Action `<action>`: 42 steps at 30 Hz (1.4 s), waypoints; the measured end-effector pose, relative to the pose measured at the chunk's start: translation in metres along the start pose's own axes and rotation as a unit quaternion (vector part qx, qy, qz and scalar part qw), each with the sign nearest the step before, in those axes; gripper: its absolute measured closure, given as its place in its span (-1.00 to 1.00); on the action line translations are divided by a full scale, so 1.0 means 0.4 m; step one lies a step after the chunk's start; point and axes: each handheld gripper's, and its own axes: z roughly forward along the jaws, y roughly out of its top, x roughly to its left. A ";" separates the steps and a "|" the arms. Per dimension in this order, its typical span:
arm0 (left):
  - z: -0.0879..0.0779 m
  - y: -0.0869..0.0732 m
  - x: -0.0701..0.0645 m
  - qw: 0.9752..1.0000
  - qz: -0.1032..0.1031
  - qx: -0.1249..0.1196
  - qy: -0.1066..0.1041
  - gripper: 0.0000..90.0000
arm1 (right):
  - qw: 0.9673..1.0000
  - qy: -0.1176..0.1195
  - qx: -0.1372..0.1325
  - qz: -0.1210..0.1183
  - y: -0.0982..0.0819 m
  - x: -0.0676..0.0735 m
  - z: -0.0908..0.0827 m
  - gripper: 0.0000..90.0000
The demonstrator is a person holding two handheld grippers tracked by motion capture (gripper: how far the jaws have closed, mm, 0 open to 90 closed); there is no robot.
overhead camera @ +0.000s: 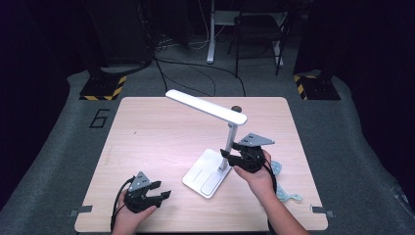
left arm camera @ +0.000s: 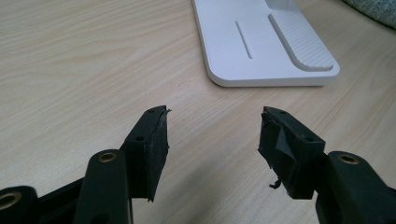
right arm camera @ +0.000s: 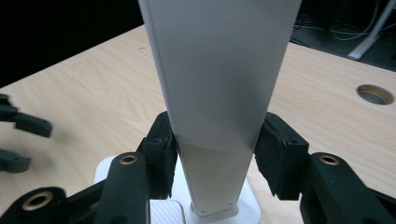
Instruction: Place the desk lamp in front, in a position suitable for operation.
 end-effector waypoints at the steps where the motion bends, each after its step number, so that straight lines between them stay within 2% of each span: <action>1: 0.000 0.000 0.000 1.000 0.000 0.000 0.000 -0.07 | 1.000 0.006 -0.001 0.003 -0.003 0.005 -0.004 0.12; 3: -0.003 0.001 0.003 1.000 0.001 0.004 -0.003 -0.07 | 1.000 0.021 -0.007 0.008 -0.014 0.018 -0.016 0.08; 5: 0.000 -0.001 0.000 1.000 -0.004 -0.001 0.000 -0.07 | 1.000 0.028 -0.013 0.002 -0.018 0.025 -0.023 0.08; 9: -0.001 0.000 0.000 1.000 -0.001 0.003 -0.001 -0.07 | 0.999 0.043 -0.019 -0.004 -0.016 0.040 -0.044 0.08; 12: 0.000 0.000 0.000 1.000 -0.002 0.002 -0.001 -0.07 | 0.999 0.049 -0.014 -0.007 -0.014 0.046 -0.050 0.08; 17: 0.001 -0.001 0.001 1.000 0.000 0.000 0.003 -0.07 | 0.998 0.062 -0.019 -0.009 -0.023 0.057 -0.056 0.10; 18: 0.001 -0.002 -0.001 1.000 -0.007 0.000 0.002 -0.07 | 0.998 0.065 -0.019 -0.009 -0.025 0.059 -0.058 0.10; 19: 0.001 -0.001 0.002 1.000 0.004 0.001 0.002 -0.07 | 0.998 0.066 -0.018 -0.010 -0.026 0.062 -0.059 0.11; 20: 0.002 -0.001 0.001 1.000 -0.001 0.000 0.002 -0.07 | 0.997 0.069 -0.017 -0.012 -0.027 0.064 -0.060 0.11; 26: 0.001 -0.001 0.002 1.000 0.000 0.003 0.001 -0.07 | 0.996 0.081 -0.018 -0.024 -0.031 0.079 -0.061 0.12; 30: 0.000 -0.001 0.002 1.000 -0.003 0.006 -0.004 -0.07 | 0.994 0.106 -0.013 -0.024 -0.034 0.093 -0.059 0.14; 38: 0.003 -0.002 0.001 1.000 -0.005 0.009 -0.004 -0.07 | 0.993 0.117 -0.017 -0.028 -0.035 0.095 -0.055 0.16; 42: 0.002 0.000 0.003 1.000 -0.002 0.009 -0.003 -0.07 | 0.994 0.106 -0.014 -0.030 -0.033 0.098 -0.054 0.17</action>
